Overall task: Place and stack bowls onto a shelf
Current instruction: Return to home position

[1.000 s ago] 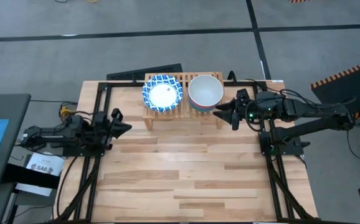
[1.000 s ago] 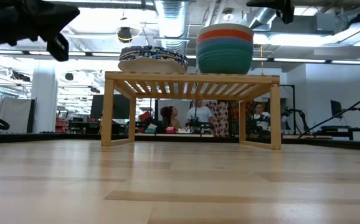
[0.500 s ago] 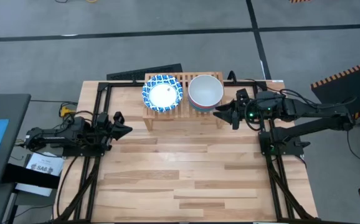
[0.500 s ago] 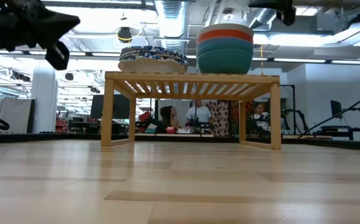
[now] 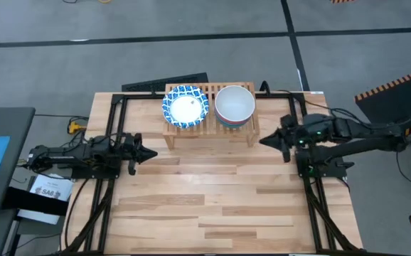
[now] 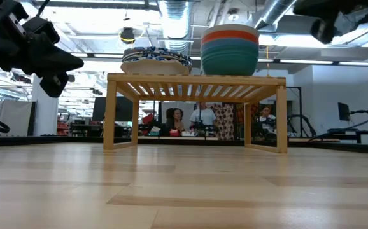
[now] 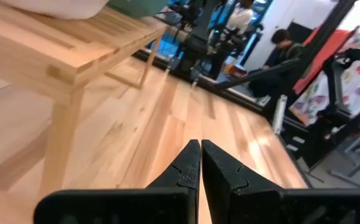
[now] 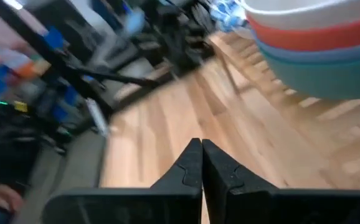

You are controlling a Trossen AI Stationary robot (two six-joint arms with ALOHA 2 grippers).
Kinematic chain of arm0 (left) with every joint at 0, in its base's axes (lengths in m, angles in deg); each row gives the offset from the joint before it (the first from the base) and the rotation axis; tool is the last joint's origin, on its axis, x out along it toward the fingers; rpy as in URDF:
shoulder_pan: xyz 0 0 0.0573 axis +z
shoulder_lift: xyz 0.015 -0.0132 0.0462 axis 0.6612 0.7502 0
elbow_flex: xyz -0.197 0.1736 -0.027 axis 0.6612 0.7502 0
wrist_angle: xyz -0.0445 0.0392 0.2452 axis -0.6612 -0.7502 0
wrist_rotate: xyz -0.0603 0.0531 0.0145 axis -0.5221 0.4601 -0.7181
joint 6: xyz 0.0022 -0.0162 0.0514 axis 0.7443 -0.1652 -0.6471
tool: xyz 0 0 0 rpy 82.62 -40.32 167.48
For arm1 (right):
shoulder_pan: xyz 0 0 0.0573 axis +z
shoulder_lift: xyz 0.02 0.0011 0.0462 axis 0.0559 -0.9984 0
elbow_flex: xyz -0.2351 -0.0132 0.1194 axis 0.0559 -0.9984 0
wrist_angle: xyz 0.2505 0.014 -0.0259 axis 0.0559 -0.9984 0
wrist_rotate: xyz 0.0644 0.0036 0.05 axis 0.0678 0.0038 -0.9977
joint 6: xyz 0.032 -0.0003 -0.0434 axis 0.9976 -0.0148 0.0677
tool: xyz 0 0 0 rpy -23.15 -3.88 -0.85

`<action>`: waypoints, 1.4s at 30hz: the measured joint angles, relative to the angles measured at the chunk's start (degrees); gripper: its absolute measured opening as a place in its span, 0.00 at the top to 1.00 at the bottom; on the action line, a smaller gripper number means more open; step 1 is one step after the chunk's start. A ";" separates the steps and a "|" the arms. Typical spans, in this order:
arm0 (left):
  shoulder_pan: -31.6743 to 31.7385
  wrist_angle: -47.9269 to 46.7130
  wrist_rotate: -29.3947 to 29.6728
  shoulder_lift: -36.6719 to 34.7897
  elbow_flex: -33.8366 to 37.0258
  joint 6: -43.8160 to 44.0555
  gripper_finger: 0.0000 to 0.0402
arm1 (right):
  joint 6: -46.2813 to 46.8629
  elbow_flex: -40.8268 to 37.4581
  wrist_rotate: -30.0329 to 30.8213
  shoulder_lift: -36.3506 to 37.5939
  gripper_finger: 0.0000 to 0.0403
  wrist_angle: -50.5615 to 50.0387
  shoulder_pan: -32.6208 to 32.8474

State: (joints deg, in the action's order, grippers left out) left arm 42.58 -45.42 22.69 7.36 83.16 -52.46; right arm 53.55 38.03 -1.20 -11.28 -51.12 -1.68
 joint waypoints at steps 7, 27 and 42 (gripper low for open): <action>0.02 -0.07 0.26 0.05 -0.02 0.03 1.00 | 1.09 -17.09 -2.11 16.88 0.95 12.55 0.05; 0.02 -0.29 0.33 0.07 -0.13 0.01 1.00 | -3.56 -44.78 -2.83 38.06 0.96 31.26 0.65; 0.02 -0.31 0.35 0.00 -0.15 0.01 1.00 | -13.69 -44.82 -2.31 37.11 0.83 28.90 1.46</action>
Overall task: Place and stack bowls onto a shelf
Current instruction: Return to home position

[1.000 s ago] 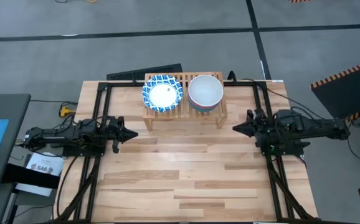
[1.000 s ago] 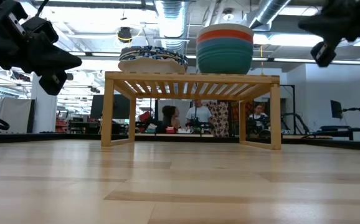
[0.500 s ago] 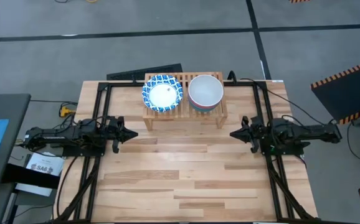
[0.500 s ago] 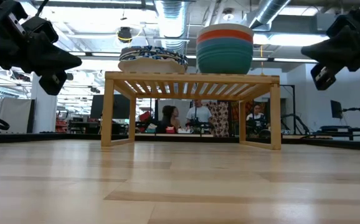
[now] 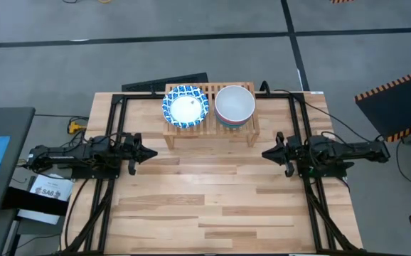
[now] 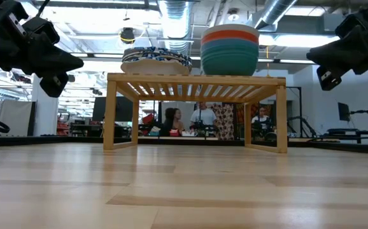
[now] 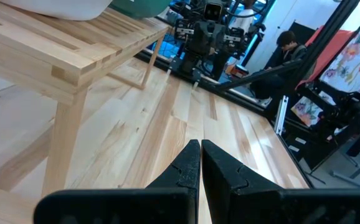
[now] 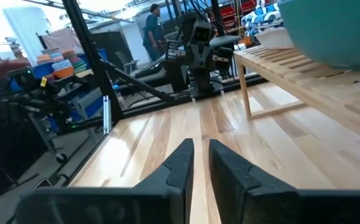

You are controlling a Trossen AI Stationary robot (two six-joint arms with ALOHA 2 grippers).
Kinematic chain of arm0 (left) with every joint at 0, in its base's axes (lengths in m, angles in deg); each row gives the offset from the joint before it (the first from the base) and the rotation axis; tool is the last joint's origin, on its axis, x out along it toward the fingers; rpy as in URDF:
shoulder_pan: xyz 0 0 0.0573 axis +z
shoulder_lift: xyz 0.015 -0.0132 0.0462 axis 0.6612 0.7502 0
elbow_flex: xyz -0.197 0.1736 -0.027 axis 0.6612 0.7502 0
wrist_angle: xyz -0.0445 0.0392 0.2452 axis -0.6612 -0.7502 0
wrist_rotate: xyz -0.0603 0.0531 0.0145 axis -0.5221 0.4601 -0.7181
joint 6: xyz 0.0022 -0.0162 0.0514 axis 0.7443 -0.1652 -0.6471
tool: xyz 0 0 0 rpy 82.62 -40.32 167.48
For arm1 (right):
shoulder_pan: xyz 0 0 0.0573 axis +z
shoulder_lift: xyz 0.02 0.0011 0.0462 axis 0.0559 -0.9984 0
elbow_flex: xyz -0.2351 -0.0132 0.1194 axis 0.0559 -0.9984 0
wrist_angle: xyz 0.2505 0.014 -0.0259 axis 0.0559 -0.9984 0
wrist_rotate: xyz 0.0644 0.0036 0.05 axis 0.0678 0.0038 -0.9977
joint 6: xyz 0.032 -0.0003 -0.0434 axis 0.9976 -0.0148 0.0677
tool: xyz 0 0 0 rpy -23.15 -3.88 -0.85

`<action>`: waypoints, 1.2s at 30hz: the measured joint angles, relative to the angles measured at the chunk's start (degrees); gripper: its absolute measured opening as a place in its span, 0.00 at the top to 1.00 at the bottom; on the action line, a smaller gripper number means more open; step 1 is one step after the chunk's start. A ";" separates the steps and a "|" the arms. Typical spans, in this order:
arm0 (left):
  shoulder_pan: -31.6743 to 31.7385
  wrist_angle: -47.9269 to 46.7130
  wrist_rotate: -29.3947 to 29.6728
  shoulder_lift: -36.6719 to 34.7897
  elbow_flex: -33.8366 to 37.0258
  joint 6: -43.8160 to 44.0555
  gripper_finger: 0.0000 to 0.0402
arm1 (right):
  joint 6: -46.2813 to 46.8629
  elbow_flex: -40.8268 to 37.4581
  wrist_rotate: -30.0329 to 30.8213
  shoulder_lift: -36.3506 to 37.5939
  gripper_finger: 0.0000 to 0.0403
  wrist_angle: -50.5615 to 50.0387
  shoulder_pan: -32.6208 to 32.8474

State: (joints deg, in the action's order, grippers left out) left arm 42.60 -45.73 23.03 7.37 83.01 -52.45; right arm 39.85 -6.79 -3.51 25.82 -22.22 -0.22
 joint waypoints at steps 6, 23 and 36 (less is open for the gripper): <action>0.00 0.00 0.01 0.00 0.00 0.00 1.00 | 0.02 -0.02 0.00 -0.04 0.80 -0.20 0.00; -0.09 1.72 -0.05 -1.55 0.26 -0.04 1.00 | 0.17 -0.11 -0.31 0.81 0.80 0.42 -0.07; -0.70 1.53 0.37 -1.03 0.35 -0.04 1.00 | 0.13 -0.13 -0.39 0.70 0.80 0.61 -0.07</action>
